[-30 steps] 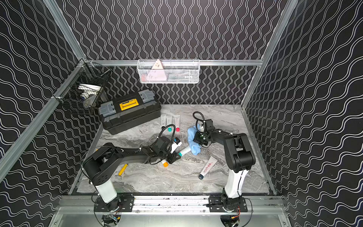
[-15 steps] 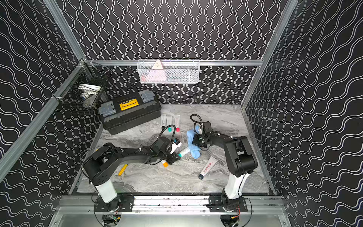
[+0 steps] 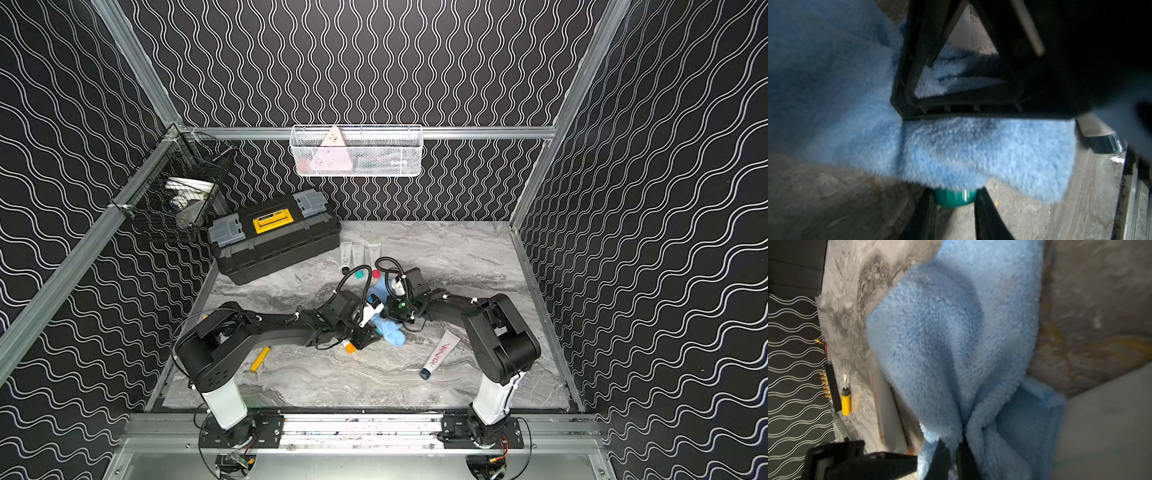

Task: Wipe the surface of the toothpaste tube
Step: Wipe the dirt from the toothpaste tube.

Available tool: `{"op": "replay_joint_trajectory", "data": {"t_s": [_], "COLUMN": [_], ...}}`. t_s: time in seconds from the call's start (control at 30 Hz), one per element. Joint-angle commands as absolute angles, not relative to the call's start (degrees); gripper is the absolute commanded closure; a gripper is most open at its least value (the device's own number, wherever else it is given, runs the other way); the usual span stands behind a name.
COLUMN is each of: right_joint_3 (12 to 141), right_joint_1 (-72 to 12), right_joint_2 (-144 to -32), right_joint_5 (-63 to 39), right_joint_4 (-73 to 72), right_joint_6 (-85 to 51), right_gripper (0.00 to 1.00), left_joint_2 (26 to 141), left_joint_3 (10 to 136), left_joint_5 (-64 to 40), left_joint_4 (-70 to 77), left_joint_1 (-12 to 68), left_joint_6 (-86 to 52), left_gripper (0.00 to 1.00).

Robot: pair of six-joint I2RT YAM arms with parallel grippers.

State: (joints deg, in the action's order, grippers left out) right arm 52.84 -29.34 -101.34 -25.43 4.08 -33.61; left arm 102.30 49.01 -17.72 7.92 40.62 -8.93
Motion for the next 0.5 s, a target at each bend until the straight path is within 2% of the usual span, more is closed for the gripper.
{"op": "replay_joint_trajectory", "data": {"t_s": [0.0,0.27,0.47], "right_joint_3": [52.22,54.37,54.82], "right_joint_1": [-30.27,-30.02,-26.4], "right_joint_2": [-100.5,-101.75,-102.91], "right_joint_5": [-29.41,-25.88,-25.9], "right_joint_4": [6.19,9.81,9.91], "right_joint_6": [-36.66,-34.54,-33.48], "right_gripper": [1.0,1.0,1.0], "left_joint_2": [101.72,101.43,101.38], "left_joint_3": [48.7,48.43,48.43], "left_joint_5": [-16.37,-16.7,-16.86], "left_joint_4": [13.13,13.45,13.36], "left_joint_1": [40.56,40.52,40.53], "left_joint_6": [-8.96,-8.99,-8.89], "left_gripper": [0.82,0.82,0.82]}}
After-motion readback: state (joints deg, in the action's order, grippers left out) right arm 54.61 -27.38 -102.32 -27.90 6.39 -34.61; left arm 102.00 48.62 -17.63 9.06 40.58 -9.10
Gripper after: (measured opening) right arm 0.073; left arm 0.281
